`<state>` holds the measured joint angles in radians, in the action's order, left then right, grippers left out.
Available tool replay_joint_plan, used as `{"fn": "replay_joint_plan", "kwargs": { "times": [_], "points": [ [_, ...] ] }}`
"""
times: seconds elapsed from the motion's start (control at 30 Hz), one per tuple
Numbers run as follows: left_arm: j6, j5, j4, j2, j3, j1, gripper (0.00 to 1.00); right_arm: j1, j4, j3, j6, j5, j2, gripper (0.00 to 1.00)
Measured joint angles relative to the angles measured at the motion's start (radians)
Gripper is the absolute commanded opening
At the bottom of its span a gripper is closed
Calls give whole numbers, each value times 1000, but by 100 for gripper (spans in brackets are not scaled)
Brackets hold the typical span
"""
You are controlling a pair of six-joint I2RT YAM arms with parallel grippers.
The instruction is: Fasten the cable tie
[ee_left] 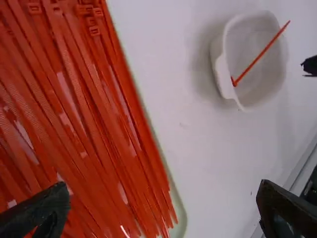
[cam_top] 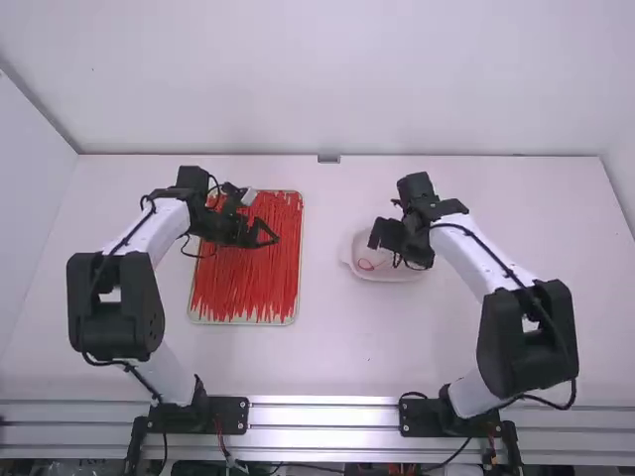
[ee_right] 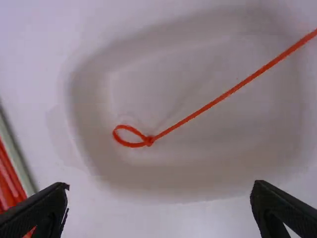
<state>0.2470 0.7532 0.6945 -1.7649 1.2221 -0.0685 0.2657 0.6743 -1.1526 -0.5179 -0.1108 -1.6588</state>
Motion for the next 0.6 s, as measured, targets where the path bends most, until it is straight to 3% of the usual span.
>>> {"fn": "replay_joint_plan", "kwargs": {
  "times": [0.2, 0.6],
  "points": [
    [-5, -23, -16, 16, 0, 8, 96, 63, -14, 0, 8, 39, 52, 95],
    [-125, -146, -172, 180, -148, 73, 79, -100, -172, 134, 129, 100, 212, 78]
  ]
}}
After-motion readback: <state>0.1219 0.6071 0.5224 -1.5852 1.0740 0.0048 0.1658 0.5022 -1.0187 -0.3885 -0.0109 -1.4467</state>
